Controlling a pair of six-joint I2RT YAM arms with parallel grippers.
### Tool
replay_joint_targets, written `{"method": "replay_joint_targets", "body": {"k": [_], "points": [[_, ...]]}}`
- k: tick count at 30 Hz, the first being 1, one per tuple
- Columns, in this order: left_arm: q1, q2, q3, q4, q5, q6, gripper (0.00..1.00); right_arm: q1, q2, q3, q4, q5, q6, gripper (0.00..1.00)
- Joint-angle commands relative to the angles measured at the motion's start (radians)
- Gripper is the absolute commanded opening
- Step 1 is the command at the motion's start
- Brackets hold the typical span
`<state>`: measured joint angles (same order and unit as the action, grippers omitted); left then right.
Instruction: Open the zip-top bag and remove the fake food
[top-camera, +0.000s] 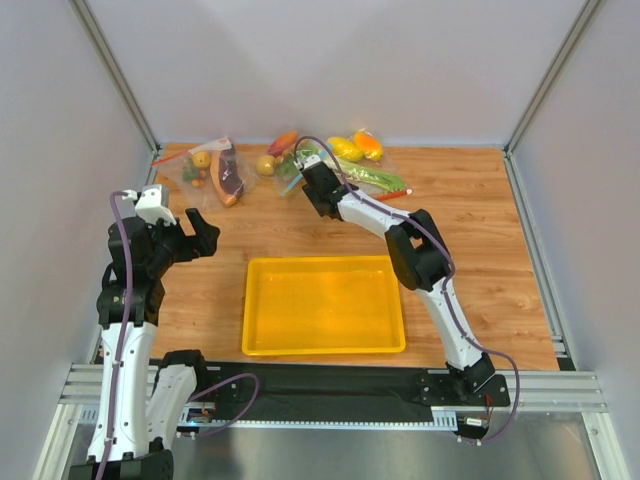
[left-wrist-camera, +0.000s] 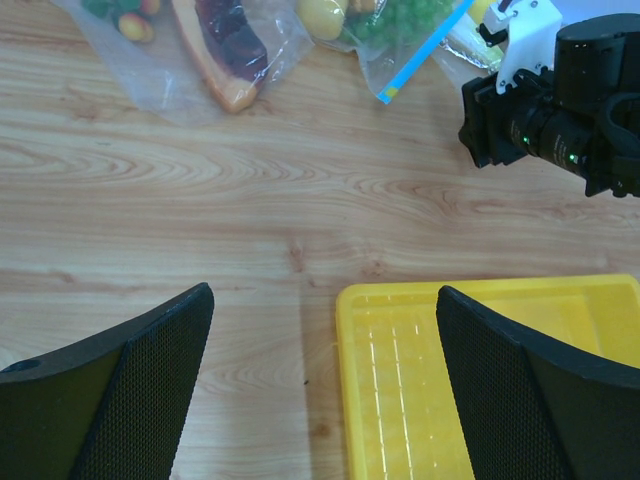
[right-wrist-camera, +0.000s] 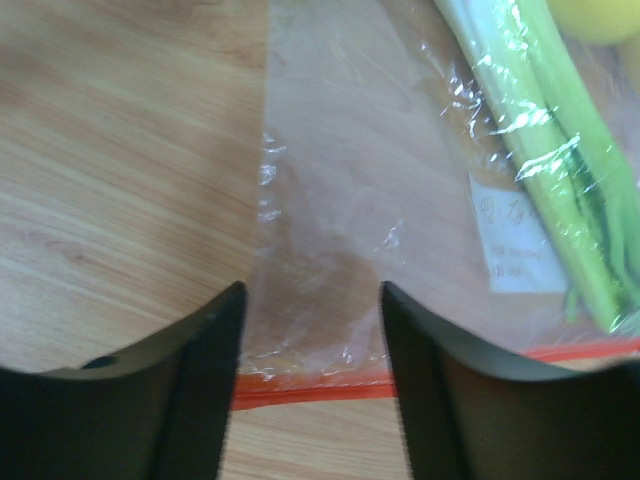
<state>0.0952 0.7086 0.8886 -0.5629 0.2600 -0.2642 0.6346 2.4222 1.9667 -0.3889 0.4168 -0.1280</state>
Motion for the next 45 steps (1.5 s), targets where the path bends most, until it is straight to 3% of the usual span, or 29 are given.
{"method": "replay_joint_targets", "body": {"k": [1, 2, 4, 5, 7, 14, 21, 25, 31, 38, 45], "points": [[0.009, -0.014, -0.005, 0.032, 0.018, -0.012, 0.99, -0.001, 0.029, 0.023, -0.022, 0.095, -0.032, 0.44], [0.011, -0.014, -0.005, 0.035, 0.018, -0.012, 0.99, -0.001, 0.026, 0.015, -0.022, 0.1, -0.033, 0.3], [0.009, -0.014, -0.007, 0.034, 0.021, -0.013, 0.99, -0.003, 0.021, 0.005, -0.015, 0.103, -0.035, 0.18], [0.009, -0.015, -0.008, 0.038, 0.027, -0.012, 0.99, -0.001, 0.008, -0.009, -0.015, 0.102, -0.033, 0.07], [0.011, -0.017, -0.01, 0.047, 0.048, -0.013, 0.99, -0.001, -0.017, -0.031, -0.008, 0.085, -0.024, 0.0], [0.006, -0.015, -0.028, 0.092, 0.12, -0.023, 0.94, 0.0, -0.222, -0.137, -0.011, -0.082, 0.037, 0.0], [-0.169, -0.008, -0.031, 0.103, 0.027, -0.084, 0.93, 0.002, -0.356, -0.153, -0.08, -0.256, 0.1, 0.0], [-0.25, 0.02, -0.097, 0.219, 0.013, -0.181, 0.94, 0.02, -0.442, -0.232, -0.064, -0.305, 0.107, 0.0], [-0.356, 0.187, -0.059, 0.317, -0.021, -0.244, 0.95, 0.048, -0.567, -0.357, -0.03, -0.331, 0.122, 0.0], [-0.569, 0.402, 0.015, 0.402, -0.094, -0.227, 0.95, 0.048, -0.62, -0.394, -0.03, -0.375, 0.225, 0.0], [-0.647, 0.555, 0.059, 0.486, -0.156, -0.257, 0.95, 0.051, -0.643, -0.407, -0.011, -0.478, 0.306, 0.0]]}}
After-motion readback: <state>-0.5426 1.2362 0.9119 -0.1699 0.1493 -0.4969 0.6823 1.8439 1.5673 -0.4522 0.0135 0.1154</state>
